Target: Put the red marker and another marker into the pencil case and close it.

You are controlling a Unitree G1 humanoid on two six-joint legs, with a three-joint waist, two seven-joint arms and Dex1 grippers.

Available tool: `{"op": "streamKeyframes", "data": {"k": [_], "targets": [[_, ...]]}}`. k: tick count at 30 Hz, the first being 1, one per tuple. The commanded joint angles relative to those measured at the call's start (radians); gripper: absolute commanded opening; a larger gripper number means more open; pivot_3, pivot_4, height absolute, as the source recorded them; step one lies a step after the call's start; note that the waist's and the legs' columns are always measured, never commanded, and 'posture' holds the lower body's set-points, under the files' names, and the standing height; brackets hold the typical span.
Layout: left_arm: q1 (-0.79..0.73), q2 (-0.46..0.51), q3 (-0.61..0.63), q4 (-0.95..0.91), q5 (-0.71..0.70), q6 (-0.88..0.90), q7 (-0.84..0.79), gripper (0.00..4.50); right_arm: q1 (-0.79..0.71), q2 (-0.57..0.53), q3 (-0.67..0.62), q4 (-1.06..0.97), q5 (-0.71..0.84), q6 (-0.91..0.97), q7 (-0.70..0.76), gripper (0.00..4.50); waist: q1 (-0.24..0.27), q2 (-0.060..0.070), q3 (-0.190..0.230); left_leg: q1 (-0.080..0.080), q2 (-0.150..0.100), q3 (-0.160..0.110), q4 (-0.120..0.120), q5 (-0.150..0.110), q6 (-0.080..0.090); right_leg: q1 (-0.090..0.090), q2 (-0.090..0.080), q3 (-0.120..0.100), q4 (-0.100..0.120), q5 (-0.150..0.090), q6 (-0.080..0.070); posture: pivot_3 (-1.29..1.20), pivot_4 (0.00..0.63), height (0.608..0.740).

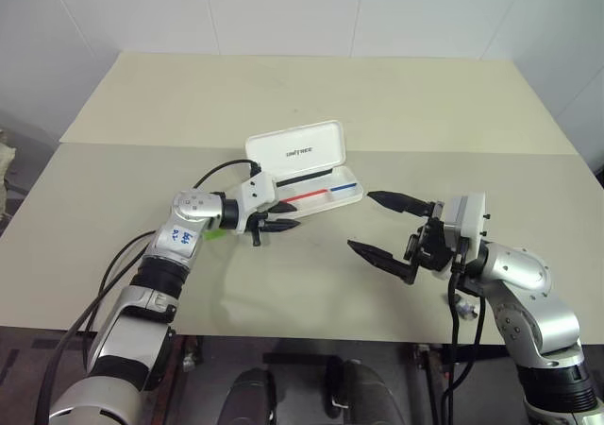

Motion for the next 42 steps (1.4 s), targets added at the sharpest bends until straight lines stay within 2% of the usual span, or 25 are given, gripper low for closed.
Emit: {"op": "streamKeyframes", "data": {"k": [1,13,16,19,25,29,35,42], "targets": [[-0.035,-0.021,0.008,0.01,0.001,0.006,0.023,1.47,-0.014,-0.004,-0.01,-0.047,0.006,-0.013,-0.008,4.5,0.0,0.0,0.0,0.0,0.0,0.0,0.0,0.0,0.0,0.0,0.0,0.0,0.0,0.0,0.0,0.0,0.15,0.74],[-0.056,0.024,-0.077,-0.018,0.069,0.146,-0.059,1.47,-0.036,-0.016,-0.019,-0.046,0.013,-0.004,-0.008,4.5,-0.003,0.0,0.0,0.0,0.0,0.003,0.0,0.0,0.0,-0.002,0.001,0.002,0.001,0.0,0.0,0.0,0.15,0.74],[-0.056,0.038,-0.1,-0.02,0.093,0.153,-0.064,0.9,-0.047,-0.019,-0.02,-0.042,0.016,-0.002,-0.006,4.5,-0.003,0.0,0.0,0.0,0.0,0.003,0.0,0.0,0.0,-0.002,0.002,0.003,0.001,0.0,0.0,0.0,0.15,0.74],[-0.042,0.047,-0.116,-0.033,0.113,0.149,-0.072,0.01,-0.057,-0.024,-0.022,-0.04,0.018,0.0,-0.002,4.5,-0.002,0.0,0.0,0.0,0.0,0.003,0.0,0.0,0.0,-0.002,0.002,0.003,0.001,0.0,0.0,0.0,0.15,0.74],[-0.018,0.063,-0.142,-0.055,0.136,0.13,-0.078,0.01,-0.077,-0.034,-0.026,-0.034,0.024,0.007,0.003,4.5,-0.004,-0.001,0.0,0.001,0.0,0.004,0.0,0.0,0.0,-0.002,0.002,0.004,0.001,0.0,-0.001,0.0,0.15,0.74],[-0.007,0.051,-0.125,-0.094,0.102,0.124,-0.09,0.01,-0.086,-0.038,-0.025,-0.027,0.025,0.01,0.008,4.5,-0.004,-0.001,0.0,0.001,0.0,0.004,0.0,0.0,0.0,-0.002,0.002,0.004,0.001,0.0,-0.001,0.0,0.15,0.74],[0.045,0.05,-0.082,-0.268,-0.004,0.118,-0.159,0.01,-0.088,-0.045,-0.028,-0.018,0.031,0.014,0.02,4.5,0.0,-0.001,0.0,0.0,0.0,0.004,0.0,0.0,0.0,-0.002,0.002,0.004,0.001,0.0,-0.001,0.0,0.15,0.74],[0.159,0.126,-0.089,-0.437,-0.022,0.105,-0.218,0.01,-0.085,-0.045,-0.029,-0.011,0.036,0.016,0.029,4.5,-0.004,-0.001,0.0,0.001,0.001,0.004,0.001,0.0,0.0,-0.002,0.002,0.005,0.002,0.0,-0.001,0.0,0.15,0.74]]}}
